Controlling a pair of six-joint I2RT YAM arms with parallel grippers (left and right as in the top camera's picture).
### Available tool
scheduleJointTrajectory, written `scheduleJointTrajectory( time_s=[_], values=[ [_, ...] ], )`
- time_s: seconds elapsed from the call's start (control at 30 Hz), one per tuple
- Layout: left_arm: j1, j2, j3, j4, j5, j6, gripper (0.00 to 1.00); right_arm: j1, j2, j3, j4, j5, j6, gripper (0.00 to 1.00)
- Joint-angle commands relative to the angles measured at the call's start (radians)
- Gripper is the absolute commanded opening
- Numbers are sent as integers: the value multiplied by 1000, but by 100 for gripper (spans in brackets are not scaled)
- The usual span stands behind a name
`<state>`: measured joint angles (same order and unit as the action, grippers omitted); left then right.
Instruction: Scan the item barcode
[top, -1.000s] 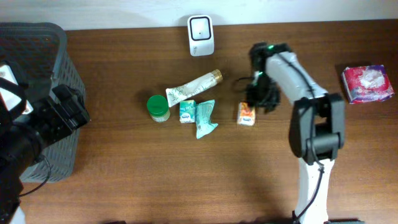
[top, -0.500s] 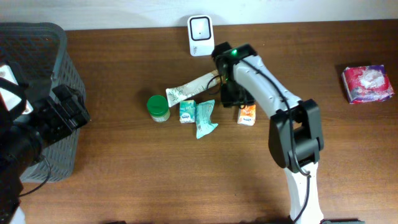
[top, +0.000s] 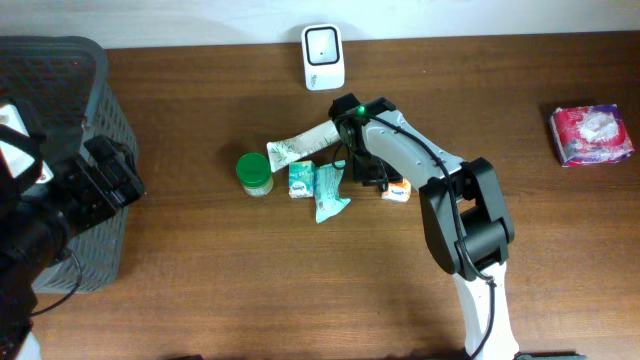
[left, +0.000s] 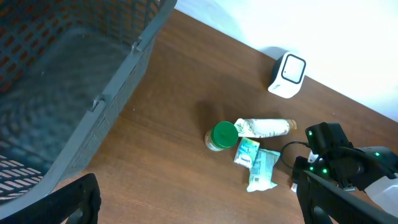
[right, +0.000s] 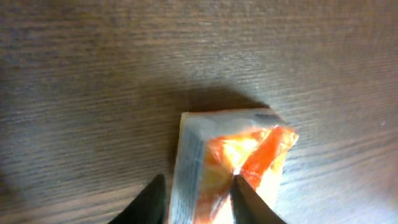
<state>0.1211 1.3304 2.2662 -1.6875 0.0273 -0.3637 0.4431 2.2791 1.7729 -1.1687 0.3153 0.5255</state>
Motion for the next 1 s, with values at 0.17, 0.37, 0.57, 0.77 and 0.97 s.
scheduleJointTrajectory(
  time_s=[0.17,0.37,0.57,0.77,0.97],
  values=[
    [6,-1,-1,0,7,-10,99,0,3,-48,9,-69,3,4],
    [6,-1,-1,0,7,-10,99,-45,-3,234,-121,-390,-211,4],
    [6,-1,-1,0,7,-10,99,-144,1,143,-48,-835,-366,4],
    [6,-1,-1,0,7,-10,99,-309,1,-47,58,-1144,-470,4],
    [6,-1,-1,0,7,-10,99,-488,1,-95,12,-1201,-584,11]
  ],
)
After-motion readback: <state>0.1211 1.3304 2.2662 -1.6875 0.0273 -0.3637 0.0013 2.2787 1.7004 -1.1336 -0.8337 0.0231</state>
